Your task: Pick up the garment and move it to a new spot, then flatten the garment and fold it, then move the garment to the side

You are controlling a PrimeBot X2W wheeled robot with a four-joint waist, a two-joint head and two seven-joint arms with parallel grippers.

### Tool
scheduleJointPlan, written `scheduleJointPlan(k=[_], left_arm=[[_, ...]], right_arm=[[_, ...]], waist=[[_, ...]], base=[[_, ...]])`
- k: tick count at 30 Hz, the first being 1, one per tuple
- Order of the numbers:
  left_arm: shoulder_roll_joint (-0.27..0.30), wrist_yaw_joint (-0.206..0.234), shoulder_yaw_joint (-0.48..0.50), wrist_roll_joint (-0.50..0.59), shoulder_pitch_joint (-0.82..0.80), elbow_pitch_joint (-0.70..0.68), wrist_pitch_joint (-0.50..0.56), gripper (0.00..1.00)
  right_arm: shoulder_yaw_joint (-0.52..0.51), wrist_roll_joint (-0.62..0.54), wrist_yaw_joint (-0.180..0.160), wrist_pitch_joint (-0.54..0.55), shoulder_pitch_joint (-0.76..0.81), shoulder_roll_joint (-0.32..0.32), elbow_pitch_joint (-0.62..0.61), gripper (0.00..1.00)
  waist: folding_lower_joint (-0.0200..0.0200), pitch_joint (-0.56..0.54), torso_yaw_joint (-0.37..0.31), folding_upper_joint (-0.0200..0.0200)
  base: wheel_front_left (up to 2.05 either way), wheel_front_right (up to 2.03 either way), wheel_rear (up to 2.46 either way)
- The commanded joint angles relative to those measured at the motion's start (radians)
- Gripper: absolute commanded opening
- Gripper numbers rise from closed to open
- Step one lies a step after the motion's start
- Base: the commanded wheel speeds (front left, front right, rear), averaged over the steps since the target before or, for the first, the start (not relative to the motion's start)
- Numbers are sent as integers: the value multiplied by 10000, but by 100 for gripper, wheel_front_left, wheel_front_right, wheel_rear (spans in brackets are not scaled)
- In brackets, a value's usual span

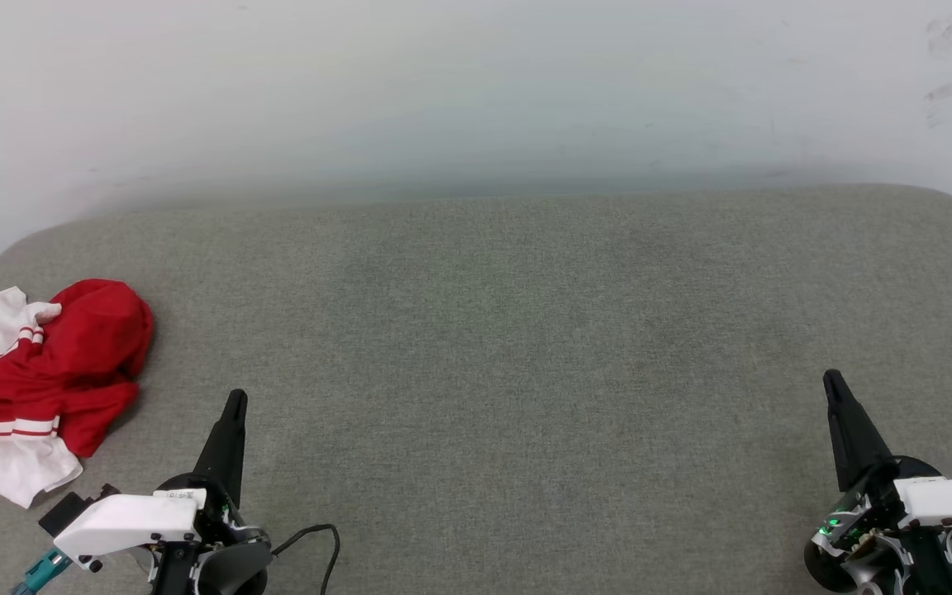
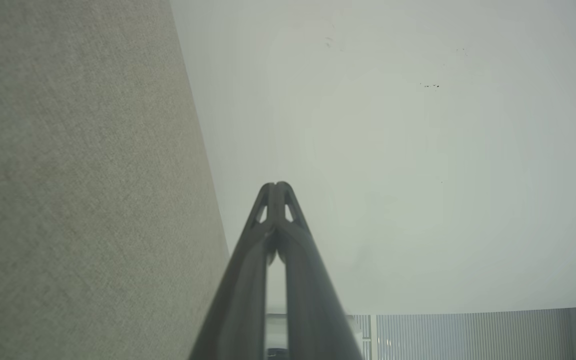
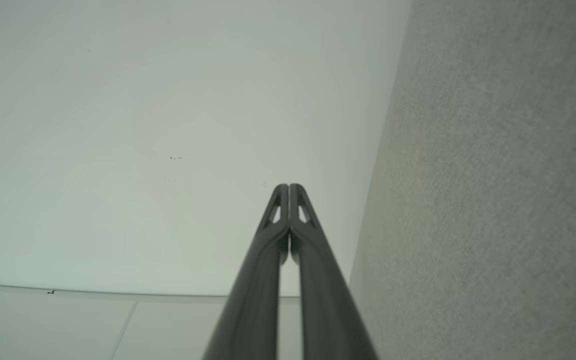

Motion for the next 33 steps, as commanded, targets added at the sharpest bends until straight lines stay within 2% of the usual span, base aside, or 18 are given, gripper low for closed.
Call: scheduleJointPlan(k=[1, 20, 21, 28, 33], left_arm=[[-5, -18, 32, 30, -75, 10, 28, 0], [-5, -18, 33, 31, -75, 10, 28, 0], [-5, -18, 33, 31, -75, 10, 29, 100], [-30, 2, -74, 136, 252, 13, -218, 100], [-28, 24, 90, 594, 323, -101, -470, 100]], right_arm=[[-8, -58, -1, 21, -122, 34, 9, 0], [-8, -59, -1, 22, -122, 34, 9, 0], [-8, -59, 0, 20, -122, 34, 9, 100], [71, -157, -2, -219, 256, 8, 161, 100], [-12, -607, -2, -471, 322, 9, 93, 100]], waist=[[0, 0, 0, 0], [0, 0, 0, 0], [0, 0, 0, 0], [0, 5, -7, 0], [0, 12, -16, 0]], base=[[0, 0, 0], [0, 0, 0], [0, 0, 0], [0, 0, 0], [0, 0, 0]])
